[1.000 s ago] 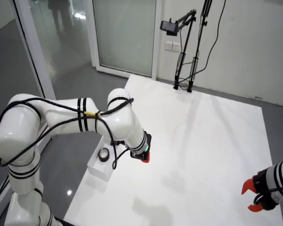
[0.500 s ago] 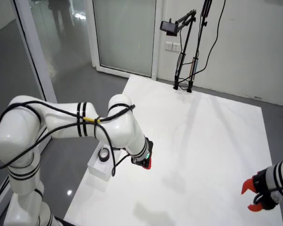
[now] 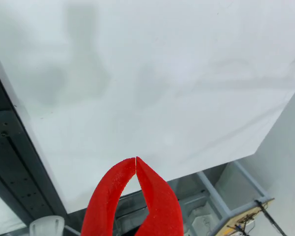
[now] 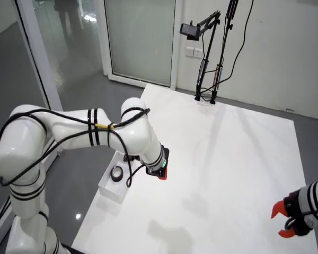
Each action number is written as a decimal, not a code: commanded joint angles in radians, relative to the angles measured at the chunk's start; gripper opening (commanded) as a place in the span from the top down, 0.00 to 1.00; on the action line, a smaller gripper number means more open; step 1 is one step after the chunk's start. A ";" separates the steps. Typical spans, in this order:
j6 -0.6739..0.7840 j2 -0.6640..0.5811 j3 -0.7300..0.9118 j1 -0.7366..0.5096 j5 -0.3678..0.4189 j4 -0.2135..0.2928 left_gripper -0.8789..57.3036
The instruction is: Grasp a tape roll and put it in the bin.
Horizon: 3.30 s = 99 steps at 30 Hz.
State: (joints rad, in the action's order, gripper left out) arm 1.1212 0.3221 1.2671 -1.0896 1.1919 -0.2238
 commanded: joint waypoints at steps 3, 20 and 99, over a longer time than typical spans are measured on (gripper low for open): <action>0.000 -0.001 0.000 0.020 0.000 -0.002 0.98; 0.000 0.000 0.000 -0.085 0.000 0.001 0.98; 0.000 0.000 0.000 0.004 0.000 0.000 0.98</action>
State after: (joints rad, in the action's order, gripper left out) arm 1.1213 0.3221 1.2671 -1.1054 1.1918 -0.2239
